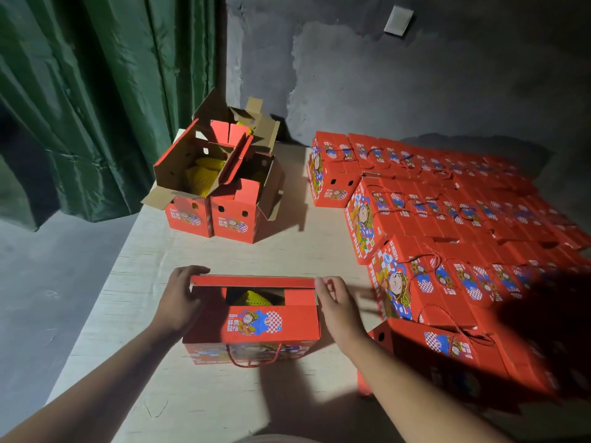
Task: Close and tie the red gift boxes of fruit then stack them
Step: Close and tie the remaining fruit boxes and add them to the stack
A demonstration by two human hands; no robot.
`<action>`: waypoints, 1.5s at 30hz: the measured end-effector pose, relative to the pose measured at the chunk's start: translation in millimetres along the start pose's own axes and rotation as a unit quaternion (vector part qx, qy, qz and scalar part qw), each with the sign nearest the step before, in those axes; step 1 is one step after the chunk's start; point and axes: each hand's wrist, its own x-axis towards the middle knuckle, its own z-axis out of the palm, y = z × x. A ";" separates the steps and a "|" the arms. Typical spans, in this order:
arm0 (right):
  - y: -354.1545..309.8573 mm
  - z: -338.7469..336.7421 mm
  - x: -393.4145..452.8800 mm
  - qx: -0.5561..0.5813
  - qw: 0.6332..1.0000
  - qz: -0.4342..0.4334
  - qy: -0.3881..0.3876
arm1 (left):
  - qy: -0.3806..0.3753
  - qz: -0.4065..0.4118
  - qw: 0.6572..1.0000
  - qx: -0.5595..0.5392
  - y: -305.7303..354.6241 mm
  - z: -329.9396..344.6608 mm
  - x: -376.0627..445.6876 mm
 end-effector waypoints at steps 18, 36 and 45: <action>0.8 8.7 15.2 -0.282 0.931 -0.109 -0.203 | -0.060 0.162 0.969 0.178 22.7 -6.7 -22.4; -9.9 22.1 -1.1 -0.385 0.884 -0.067 -0.256 | -0.149 0.079 0.942 0.290 12.1 17.0 -31.8; -3.6 24.4 -11.2 -0.430 0.866 -0.081 -0.243 | -0.165 0.072 0.930 0.320 12.6 20.3 -37.8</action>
